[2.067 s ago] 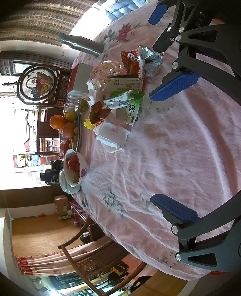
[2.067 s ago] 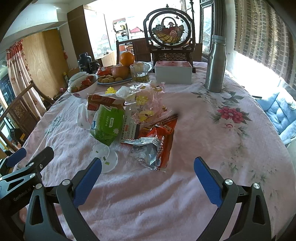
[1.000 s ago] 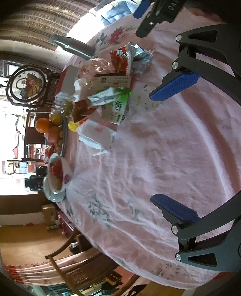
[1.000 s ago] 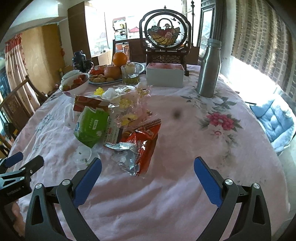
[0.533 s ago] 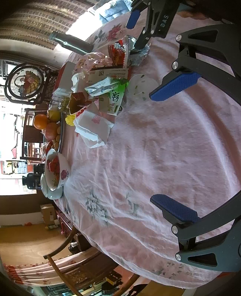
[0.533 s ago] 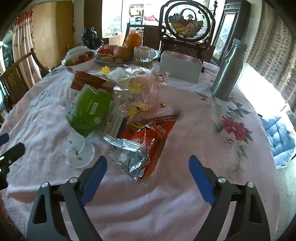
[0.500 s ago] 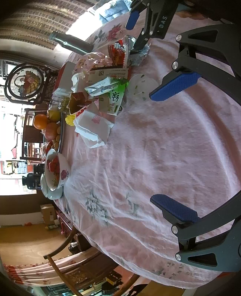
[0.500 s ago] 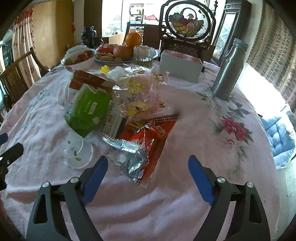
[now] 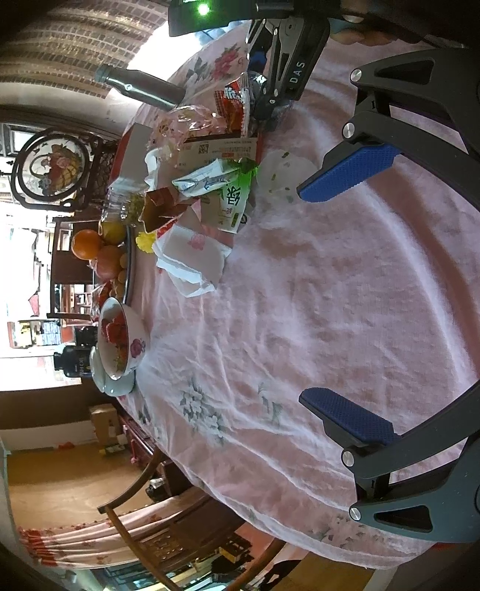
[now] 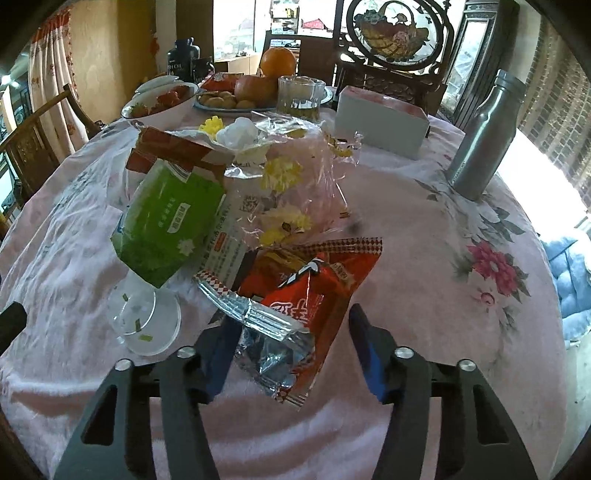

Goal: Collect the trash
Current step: 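Grasp the clear cup lid with the left tool while the right tool grasps the red snack wrapper, then carry the cup lid and red wrapper in both tools over the red basket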

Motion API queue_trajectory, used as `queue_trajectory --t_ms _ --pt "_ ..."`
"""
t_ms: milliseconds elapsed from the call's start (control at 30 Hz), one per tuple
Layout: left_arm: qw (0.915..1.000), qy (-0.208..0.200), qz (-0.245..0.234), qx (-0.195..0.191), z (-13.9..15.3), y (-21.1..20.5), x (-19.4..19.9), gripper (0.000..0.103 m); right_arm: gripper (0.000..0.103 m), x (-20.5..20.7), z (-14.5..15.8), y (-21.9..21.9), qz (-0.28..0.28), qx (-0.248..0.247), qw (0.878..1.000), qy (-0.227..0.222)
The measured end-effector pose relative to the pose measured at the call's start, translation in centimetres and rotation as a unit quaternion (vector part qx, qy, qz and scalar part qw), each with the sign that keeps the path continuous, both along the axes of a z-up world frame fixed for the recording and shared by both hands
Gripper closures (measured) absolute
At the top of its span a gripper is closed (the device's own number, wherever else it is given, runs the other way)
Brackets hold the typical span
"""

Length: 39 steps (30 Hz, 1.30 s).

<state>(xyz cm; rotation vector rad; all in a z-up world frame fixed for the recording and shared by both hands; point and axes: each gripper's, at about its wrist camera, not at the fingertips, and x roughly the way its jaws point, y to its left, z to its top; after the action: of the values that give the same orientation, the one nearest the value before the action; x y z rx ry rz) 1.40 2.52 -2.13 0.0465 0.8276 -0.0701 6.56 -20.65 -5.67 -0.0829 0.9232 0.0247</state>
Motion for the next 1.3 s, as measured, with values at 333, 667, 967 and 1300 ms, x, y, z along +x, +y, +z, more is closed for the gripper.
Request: queue_trajectory --t_ms 333,667,967,1300 --pt "1.0000 -0.004 -0.002 0.003 0.2 -0.3 -0.2 0.006 0.097 -1.2 0.6 -1.0 -0.004 0.030 0.999 -0.010" --pt "1.0000 0.005 -0.002 0.001 -0.1 -0.5 -0.1 0.006 0.097 -7.1 3.2 -5.4 -0.038 0.104 0.992 -0.066" --pt "0.9983 0.027 -0.051 -0.010 -1.2 -4.3 1.4 0.006 0.097 -9.7 3.0 -7.2 -0.041 0.145 0.986 -0.077" --pt "0.9948 0.042 -0.092 -0.010 -3.0 -8.9 4.2 0.010 0.097 -10.1 2.7 -7.9 -0.035 0.156 0.984 -0.081"
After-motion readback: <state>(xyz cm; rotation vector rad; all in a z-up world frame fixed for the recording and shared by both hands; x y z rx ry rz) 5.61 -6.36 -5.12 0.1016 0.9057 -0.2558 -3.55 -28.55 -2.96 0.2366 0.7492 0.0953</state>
